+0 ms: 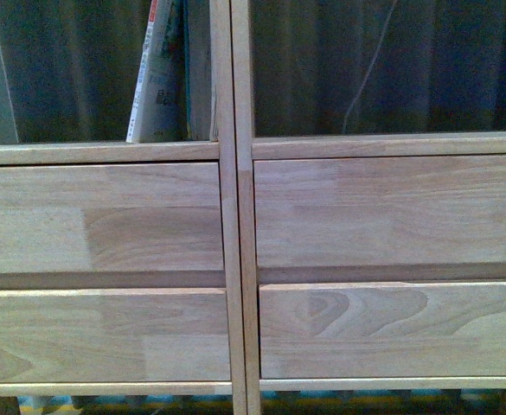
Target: Organize books on shelf
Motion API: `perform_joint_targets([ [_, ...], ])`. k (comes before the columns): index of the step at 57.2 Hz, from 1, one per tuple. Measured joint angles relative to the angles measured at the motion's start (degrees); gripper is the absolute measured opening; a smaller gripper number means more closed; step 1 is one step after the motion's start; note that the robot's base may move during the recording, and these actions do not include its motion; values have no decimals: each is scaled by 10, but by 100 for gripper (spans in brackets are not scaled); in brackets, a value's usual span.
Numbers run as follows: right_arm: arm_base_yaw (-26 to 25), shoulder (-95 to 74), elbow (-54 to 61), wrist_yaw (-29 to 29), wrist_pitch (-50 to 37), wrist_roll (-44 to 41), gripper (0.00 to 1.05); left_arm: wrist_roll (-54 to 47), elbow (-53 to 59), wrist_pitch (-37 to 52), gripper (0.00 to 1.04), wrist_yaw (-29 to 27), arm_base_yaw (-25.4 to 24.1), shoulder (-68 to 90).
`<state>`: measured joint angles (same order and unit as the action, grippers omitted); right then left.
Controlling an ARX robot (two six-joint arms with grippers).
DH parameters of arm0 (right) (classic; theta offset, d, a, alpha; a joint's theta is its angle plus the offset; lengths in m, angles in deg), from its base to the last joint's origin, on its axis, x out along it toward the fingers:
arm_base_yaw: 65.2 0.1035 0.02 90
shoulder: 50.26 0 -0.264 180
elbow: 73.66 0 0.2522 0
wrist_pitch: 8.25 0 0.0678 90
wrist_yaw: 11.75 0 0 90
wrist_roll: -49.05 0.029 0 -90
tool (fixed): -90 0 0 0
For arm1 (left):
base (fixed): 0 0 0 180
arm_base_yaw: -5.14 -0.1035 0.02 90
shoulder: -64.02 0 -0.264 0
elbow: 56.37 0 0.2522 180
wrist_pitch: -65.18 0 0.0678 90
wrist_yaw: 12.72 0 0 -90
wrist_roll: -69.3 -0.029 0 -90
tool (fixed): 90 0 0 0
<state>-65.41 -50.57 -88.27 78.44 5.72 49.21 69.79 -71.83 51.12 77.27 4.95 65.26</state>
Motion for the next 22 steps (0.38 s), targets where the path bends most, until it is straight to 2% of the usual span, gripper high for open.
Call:
perform_joint_targets([
  [15, 0, 0, 0, 0, 0, 0, 98, 0, 10, 0, 4, 0, 0, -9],
  [22, 0, 0, 0, 0, 0, 0, 98, 0, 10, 0, 27, 0, 0, -9],
])
